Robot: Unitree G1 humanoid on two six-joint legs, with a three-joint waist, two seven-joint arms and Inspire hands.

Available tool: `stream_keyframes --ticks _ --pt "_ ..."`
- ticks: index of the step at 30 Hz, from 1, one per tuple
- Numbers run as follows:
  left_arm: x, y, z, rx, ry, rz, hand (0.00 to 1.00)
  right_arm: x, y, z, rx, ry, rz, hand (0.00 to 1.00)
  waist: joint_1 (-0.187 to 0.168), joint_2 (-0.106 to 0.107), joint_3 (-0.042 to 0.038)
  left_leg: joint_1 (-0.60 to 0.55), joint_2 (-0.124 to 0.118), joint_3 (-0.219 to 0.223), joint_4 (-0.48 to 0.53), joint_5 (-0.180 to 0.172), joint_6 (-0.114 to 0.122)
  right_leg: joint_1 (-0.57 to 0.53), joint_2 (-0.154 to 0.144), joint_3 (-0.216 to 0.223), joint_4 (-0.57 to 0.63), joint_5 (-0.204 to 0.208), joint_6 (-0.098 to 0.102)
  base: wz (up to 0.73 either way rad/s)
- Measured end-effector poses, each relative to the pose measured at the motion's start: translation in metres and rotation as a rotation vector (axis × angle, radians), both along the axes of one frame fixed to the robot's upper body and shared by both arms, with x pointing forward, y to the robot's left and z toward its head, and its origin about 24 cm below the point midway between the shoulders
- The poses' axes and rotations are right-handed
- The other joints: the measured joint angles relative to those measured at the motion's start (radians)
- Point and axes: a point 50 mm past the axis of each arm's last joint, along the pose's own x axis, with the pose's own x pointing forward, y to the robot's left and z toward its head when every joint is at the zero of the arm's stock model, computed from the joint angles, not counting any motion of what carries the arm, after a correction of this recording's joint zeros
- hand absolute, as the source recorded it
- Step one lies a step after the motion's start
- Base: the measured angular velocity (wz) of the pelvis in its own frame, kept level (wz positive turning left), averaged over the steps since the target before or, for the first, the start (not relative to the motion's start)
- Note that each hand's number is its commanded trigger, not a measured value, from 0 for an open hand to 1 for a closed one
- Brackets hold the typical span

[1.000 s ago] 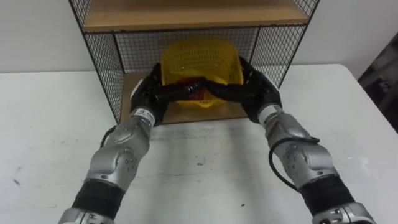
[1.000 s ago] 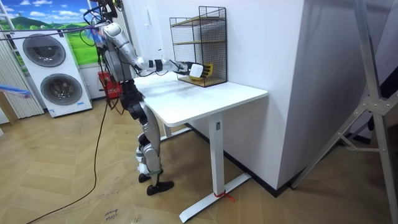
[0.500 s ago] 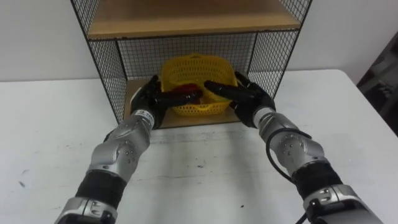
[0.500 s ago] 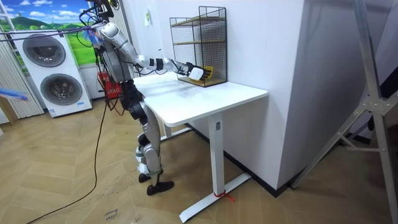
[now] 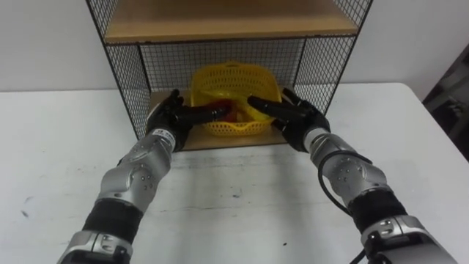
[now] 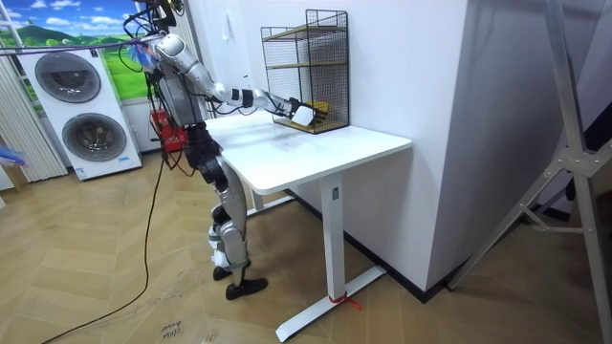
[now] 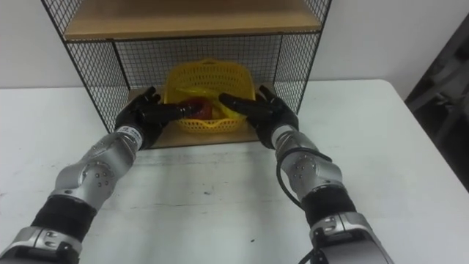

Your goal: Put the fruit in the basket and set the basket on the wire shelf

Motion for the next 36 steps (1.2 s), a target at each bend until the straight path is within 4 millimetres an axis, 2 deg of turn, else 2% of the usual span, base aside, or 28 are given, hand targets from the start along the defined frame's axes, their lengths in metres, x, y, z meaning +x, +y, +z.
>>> stream_keyframes --ticks 2,5,7,16,19,23,30,36 --pt "0.001 -0.001 0.002 -0.001 -0.008 0.0 0.0 0.0 0.0 0.001 0.001 -0.003 0.002 0.0 -0.002 0.001 -0.0004 0.0 0.0 0.0 0.003 0.0 0.0 0.0 -0.001 0.001 0.0 0.0 0.0 0.0" --pt "0.002 -0.002 0.01 -0.022 -0.036 0.003 0.0 0.001 0.001 0.002 0.007 -0.016 0.015 0.0 -0.005 0.003 -0.0059 0.003 0.0 0.0 0.002 0.0 0.0 0.002 -0.002 0.001 0.001 0.0 0.0 0.0" --pt "0.004 -0.001 0.016 -0.09 -0.052 0.024 0.0 0.002 0.002 0.007 0.007 -0.038 0.022 0.0 -0.01 0.005 -0.0074 0.005 0.0 0.0 0.001 0.0 0.0 0.003 -0.003 0.0 0.002 0.0 0.0 0.0" --pt "0.006 0.0 0.032 -0.152 -0.107 0.04 0.0 0.009 0.001 0.029 -0.025 -0.141 0.037 0.0 -0.007 0.006 -0.0076 0.016 0.001 0.007 -0.006 0.003 -0.002 0.006 -0.002 0.006 0.002 0.0 -0.001 -0.02" --pt "0.007 0.0 0.035 -0.147 -0.118 0.045 0.0 0.009 -0.001 0.03 -0.029 -0.144 0.033 0.0 0.015 0.005 -0.0077 0.024 0.001 0.02 -0.02 0.008 -0.003 0.002 -0.001 0.017 0.003 0.001 -0.002 -0.12" --pt "0.007 0.002 0.04 -0.13 -0.14 0.05 0.0 0.008 0.0 0.039 -0.022 -0.192 0.038 0.0 0.02 0.005 -0.0075 0.025 0.002 0.019 -0.026 0.01 -0.004 0.001 0.0 0.017 0.002 0.002 -0.003 -0.02" --pt "0.002 0.001 0.072 -0.034 -0.319 0.018 0.0 -0.01 0.0 0.05 -0.033 -0.31 0.059 0.0 0.038 -0.001 -0.0086 0.031 0.002 0.02 -0.027 0.011 -0.004 0.007 0.0 0.017 0.002 0.002 -0.004 0.0" --pt "-0.02 0.011 0.055 0.131 -0.32 0.04 0.0 -0.03 -0.007 0.041 -0.108 -0.318 0.058 0.0 0.039 -0.005 -0.0084 0.035 0.002 0.018 -0.035 0.01 -0.005 0.014 0.001 0.017 -0.001 0.002 -0.004 0.0"
